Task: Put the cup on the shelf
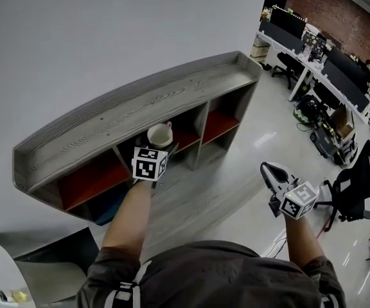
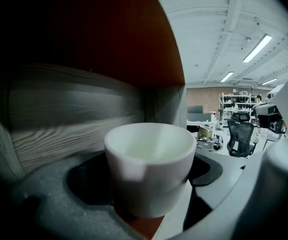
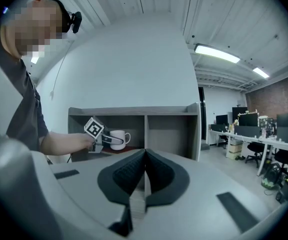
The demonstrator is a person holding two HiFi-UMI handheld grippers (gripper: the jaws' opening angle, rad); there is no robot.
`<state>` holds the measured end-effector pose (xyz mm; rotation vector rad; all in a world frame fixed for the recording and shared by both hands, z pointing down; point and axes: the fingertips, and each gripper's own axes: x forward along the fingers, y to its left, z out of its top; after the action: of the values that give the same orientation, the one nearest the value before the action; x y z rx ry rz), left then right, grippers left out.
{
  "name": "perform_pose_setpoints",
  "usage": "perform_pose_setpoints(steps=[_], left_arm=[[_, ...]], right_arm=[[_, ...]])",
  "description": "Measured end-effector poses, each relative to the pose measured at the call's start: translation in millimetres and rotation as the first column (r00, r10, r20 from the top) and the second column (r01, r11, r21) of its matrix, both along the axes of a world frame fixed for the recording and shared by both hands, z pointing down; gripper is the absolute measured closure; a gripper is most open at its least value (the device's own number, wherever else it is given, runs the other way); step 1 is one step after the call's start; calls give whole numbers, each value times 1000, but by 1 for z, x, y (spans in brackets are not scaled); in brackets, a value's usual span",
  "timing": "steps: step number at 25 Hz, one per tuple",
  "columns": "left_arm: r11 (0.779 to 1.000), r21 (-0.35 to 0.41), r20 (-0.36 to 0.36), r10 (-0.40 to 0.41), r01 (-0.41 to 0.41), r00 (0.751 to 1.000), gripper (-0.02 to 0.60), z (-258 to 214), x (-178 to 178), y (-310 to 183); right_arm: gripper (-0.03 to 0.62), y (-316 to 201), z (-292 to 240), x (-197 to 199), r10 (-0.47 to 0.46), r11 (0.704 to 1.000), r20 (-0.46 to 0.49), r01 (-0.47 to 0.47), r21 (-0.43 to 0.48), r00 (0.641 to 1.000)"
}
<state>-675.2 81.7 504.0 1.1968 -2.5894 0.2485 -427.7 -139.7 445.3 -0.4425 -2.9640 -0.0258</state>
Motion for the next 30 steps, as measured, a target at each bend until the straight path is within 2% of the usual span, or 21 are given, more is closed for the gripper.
perform_pose_setpoints(steps=[6,9,12,19,26,30], left_arm=[[998,-42,-25,-38,37,999,153,17,-15,4],[999,-13,-40,-52,51,998,153,23,-20,7],[998,-1,-32,-60,60,998,153,23,-22,6],[996,-31,-4,-84,83,996,153,25,-22,7],[988,31,18,-150,150,988,152,18,-16,19],[985,38,21,-167,166,986,152,18,-5,24]], right_arm=[[602,0,2,1,14,1000,-3,-14,-3,1000],[602,-1,4,5,25,1000,-7,-25,-7,1000],[602,-3,7,9,30,1000,-13,-31,-8,999],[602,-4,5,15,35,999,-9,-35,-12,999],[602,-2,5,21,23,1000,-10,-23,-13,1000],[602,-2,3,22,17,1000,-9,-17,-13,1000]])
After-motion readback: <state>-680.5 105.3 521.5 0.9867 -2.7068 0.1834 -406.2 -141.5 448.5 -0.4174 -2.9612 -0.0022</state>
